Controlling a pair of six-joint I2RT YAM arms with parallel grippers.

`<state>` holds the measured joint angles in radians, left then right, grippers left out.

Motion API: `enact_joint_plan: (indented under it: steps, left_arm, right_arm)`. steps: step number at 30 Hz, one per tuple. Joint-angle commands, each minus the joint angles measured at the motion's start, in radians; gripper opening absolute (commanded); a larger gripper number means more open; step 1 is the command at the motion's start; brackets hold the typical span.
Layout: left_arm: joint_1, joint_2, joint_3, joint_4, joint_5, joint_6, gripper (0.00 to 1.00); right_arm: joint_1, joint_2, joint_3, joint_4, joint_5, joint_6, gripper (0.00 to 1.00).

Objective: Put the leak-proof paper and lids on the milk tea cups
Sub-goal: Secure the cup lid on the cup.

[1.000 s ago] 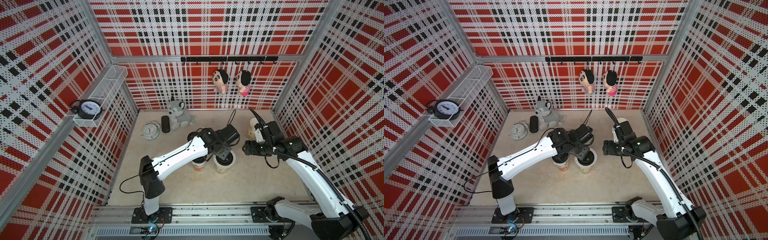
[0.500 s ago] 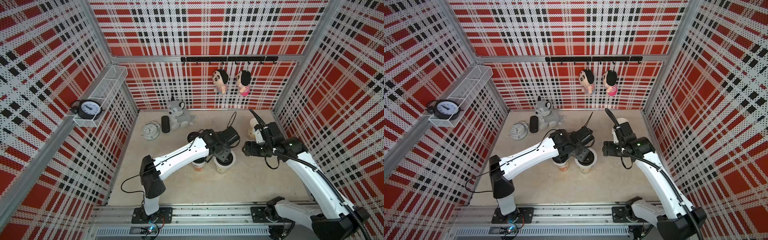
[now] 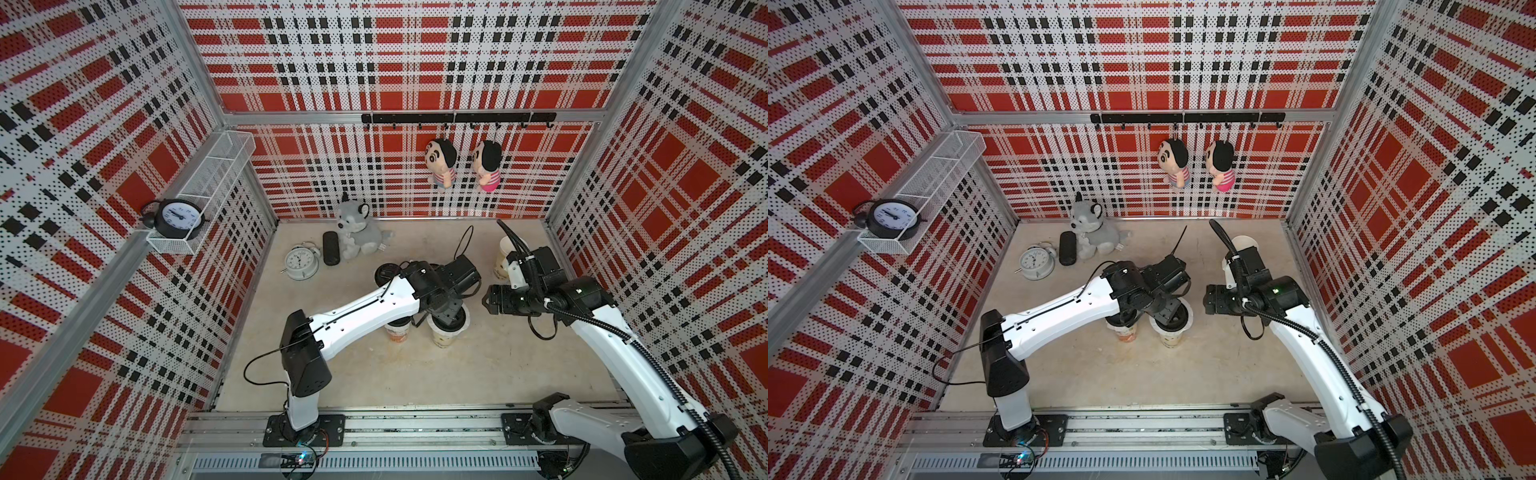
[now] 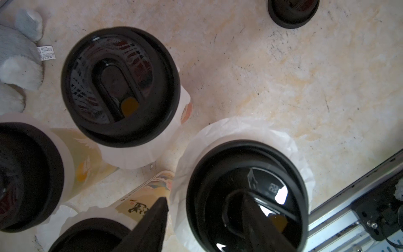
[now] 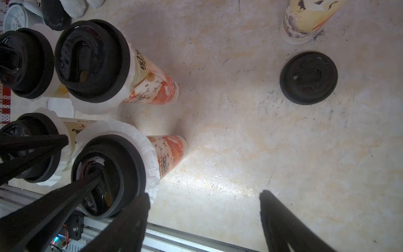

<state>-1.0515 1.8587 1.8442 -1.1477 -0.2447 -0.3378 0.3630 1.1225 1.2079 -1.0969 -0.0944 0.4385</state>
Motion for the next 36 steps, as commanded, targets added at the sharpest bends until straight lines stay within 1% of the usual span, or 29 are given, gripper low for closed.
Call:
enact_joint_plan:
  steps: [1, 4, 8, 12, 19, 25, 36]
  left_arm:
    - [-0.011, 0.010, -0.040, -0.020, -0.005, -0.011, 0.59]
    - [-0.014, 0.006, -0.051, -0.019, -0.006, -0.014, 0.59]
    - [-0.016, 0.001, -0.065, -0.019, -0.008, -0.020, 0.59]
    - [-0.017, -0.004, -0.078, -0.019, -0.010, -0.027, 0.58]
    - [-0.017, -0.006, -0.091, -0.006, -0.006, -0.027, 0.58]
    - [-0.019, -0.009, -0.104, 0.002, -0.004, -0.027, 0.58]
    - [-0.018, -0.015, -0.116, 0.010, 0.000, -0.027, 0.58]
  right_arm:
    - [-0.009, -0.007, -0.010, 0.022, -0.034, -0.009, 0.82]
    - [-0.009, 0.000, -0.019, 0.033, -0.052, -0.010, 0.81]
    - [-0.006, 0.009, -0.037, 0.055, -0.081, -0.007, 0.76]
    - [0.014, 0.029, -0.048, 0.076, -0.099, 0.003, 0.64]
    - [0.070, 0.066, -0.029, 0.093, -0.093, 0.017, 0.55]
    - [0.106, 0.095, -0.025, 0.099, -0.089, 0.024, 0.54]
    - [0.138, 0.115, -0.016, 0.106, -0.093, 0.036, 0.52]
